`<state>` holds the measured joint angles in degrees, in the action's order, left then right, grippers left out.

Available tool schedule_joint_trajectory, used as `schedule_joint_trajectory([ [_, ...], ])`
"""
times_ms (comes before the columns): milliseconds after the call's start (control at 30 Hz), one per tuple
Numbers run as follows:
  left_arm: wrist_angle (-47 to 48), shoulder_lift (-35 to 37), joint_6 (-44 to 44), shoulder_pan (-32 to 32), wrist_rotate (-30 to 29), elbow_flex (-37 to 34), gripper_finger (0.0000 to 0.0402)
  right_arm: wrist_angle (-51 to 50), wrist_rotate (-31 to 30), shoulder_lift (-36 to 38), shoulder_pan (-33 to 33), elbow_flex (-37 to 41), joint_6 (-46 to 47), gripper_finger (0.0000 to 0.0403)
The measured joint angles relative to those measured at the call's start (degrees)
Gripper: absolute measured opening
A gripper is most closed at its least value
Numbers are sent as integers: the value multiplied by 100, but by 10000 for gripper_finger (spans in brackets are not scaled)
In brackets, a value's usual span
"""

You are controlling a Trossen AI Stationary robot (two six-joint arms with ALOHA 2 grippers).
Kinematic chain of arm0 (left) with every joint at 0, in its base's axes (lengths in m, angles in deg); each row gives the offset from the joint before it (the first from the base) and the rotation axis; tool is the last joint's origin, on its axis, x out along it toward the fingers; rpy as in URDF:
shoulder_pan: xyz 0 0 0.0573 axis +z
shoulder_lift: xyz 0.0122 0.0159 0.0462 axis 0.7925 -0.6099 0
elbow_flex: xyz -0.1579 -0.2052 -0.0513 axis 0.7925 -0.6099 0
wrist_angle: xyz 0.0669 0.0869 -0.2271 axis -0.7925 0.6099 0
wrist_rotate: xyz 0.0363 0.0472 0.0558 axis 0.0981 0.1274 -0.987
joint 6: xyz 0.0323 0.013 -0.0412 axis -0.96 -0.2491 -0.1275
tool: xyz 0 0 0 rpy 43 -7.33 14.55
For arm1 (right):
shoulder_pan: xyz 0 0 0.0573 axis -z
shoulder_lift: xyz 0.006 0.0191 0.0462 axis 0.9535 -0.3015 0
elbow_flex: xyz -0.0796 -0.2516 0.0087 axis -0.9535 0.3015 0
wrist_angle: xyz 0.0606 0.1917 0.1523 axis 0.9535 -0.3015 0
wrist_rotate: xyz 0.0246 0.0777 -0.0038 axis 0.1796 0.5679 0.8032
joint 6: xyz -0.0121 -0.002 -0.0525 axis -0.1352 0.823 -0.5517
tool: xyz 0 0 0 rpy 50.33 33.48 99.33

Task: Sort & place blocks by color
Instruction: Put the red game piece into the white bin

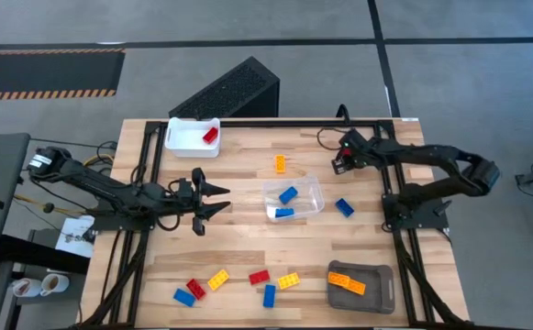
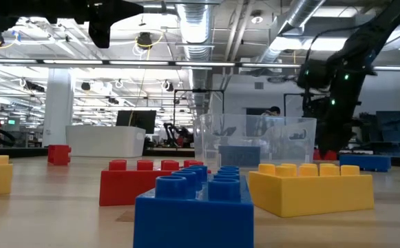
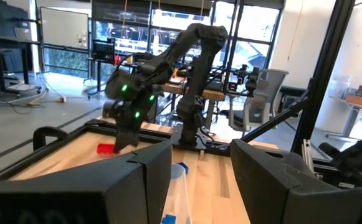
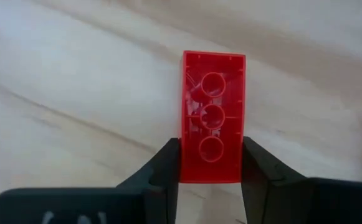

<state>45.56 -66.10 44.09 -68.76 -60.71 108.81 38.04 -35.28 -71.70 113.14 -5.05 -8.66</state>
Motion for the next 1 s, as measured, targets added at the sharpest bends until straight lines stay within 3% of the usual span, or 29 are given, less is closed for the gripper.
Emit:
schedule_joint_trajectory([
  [267,165,0,324,0,-50,3,153,269,-18,1414,-1435,-19,429,130],
  [433,240,-157,659,0,-80,4,174,1522,-19,1700,-2597,-19,335,133],
  [733,-850,-1073,729,380,-298,42,262,4317,-9,869,-4027,-29,-488,136],
  [1000,-1572,-2439,645,925,360,693,307,5069,169,-263,-4226,-571,-673,140],
])
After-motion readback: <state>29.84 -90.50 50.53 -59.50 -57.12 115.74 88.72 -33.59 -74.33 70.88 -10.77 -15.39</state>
